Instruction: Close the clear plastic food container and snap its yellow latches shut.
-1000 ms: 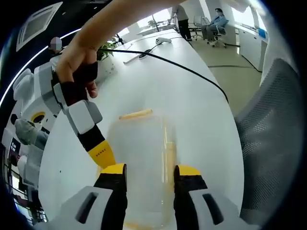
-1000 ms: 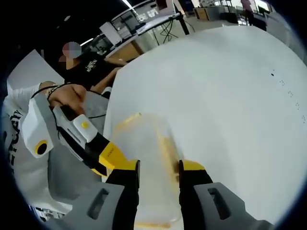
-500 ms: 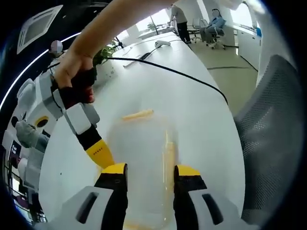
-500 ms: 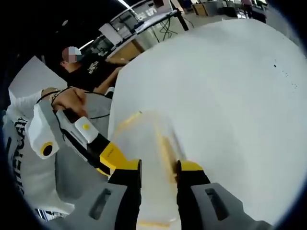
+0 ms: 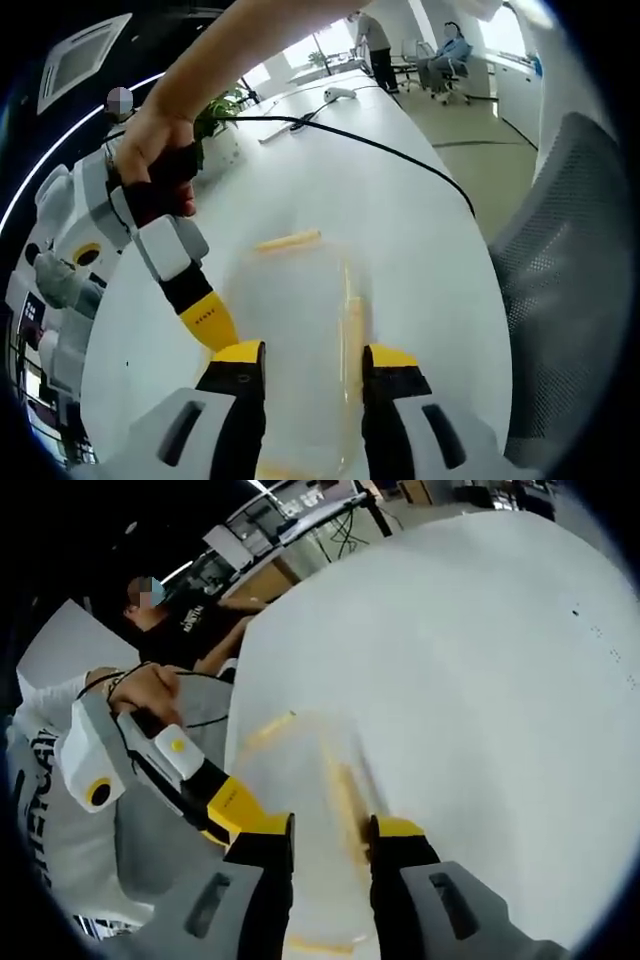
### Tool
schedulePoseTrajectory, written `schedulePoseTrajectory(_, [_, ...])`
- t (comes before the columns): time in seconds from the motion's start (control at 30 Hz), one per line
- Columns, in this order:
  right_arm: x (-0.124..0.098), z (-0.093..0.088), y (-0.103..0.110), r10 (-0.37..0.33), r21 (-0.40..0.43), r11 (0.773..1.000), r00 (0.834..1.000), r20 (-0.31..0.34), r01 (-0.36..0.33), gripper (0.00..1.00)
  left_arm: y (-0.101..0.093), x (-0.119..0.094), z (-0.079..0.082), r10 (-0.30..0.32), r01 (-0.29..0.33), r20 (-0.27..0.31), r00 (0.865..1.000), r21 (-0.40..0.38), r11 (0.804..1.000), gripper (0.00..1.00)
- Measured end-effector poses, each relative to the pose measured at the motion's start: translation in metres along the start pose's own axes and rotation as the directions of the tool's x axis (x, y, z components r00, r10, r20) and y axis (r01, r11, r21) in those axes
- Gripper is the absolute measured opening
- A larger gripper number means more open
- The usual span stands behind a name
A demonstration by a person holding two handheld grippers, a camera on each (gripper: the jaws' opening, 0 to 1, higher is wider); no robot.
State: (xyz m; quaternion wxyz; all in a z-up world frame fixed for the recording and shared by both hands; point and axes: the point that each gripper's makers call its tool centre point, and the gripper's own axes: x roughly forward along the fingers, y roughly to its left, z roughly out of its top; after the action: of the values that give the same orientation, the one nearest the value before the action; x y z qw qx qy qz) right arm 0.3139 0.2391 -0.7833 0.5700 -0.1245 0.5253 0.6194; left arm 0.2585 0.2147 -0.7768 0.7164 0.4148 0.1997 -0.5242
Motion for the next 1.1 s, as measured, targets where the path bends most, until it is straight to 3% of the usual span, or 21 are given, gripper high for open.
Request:
schedulePoseTrajectory(0.6, [-0.004, 0.007, -0.004, -0.074, -0.059, 0.995, 0.997, 0.035, 0.076, 0.26, 0.002, 0.002, 0.002, 0.007, -0.007, 0.014, 1.0, -0.007, 1.0, 0.33])
schedulePoseTrajectory(1.1, [-0.007, 0.01, -0.002, -0.164, -0.156, 0.973, 0.985, 0.047, 0.169, 0.26, 0.001, 0.001, 0.002, 0.004, -0.005, 0.005, 1.0, 0.019, 1.0, 0.34])
